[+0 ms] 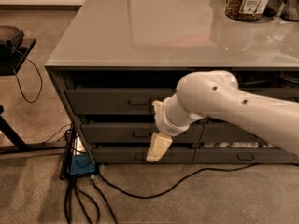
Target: Open top drawer
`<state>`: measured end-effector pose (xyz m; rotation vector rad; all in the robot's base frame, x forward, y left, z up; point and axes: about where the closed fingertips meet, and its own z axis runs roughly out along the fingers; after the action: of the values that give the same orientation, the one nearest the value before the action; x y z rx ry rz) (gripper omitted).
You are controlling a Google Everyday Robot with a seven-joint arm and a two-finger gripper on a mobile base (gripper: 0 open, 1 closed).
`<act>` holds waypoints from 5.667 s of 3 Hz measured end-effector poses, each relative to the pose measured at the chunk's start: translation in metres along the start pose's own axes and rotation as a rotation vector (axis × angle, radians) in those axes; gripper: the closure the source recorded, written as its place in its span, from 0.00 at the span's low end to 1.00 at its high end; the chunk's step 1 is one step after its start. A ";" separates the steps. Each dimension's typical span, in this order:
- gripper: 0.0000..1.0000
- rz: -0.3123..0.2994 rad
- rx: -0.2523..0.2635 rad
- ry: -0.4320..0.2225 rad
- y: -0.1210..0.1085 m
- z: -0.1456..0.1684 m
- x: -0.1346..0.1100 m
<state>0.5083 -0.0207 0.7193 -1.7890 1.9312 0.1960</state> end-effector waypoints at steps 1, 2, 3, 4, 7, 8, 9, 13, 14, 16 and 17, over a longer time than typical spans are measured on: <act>0.00 0.037 0.124 -0.089 -0.065 0.036 0.007; 0.00 0.041 0.226 -0.146 -0.117 0.048 0.015; 0.00 0.045 0.234 -0.155 -0.121 0.049 0.014; 0.00 0.021 0.314 -0.066 -0.131 0.052 0.043; 0.00 -0.207 0.386 0.063 -0.172 0.079 0.098; 0.00 -0.248 0.336 0.034 -0.180 0.102 0.090; 0.00 -0.255 0.316 0.034 -0.197 0.123 0.091; 0.66 -0.236 0.311 0.022 -0.200 0.123 0.094; 0.89 -0.236 0.311 0.022 -0.200 0.122 0.093; 1.00 -0.236 0.312 0.021 -0.204 0.108 0.086; 1.00 -0.214 0.323 0.002 -0.204 0.100 0.080</act>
Offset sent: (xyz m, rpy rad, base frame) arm 0.1898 -0.0234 -0.0196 0.2131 -0.3267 -0.1508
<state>0.7296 -0.0754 0.6428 -1.7554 1.6462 -0.1813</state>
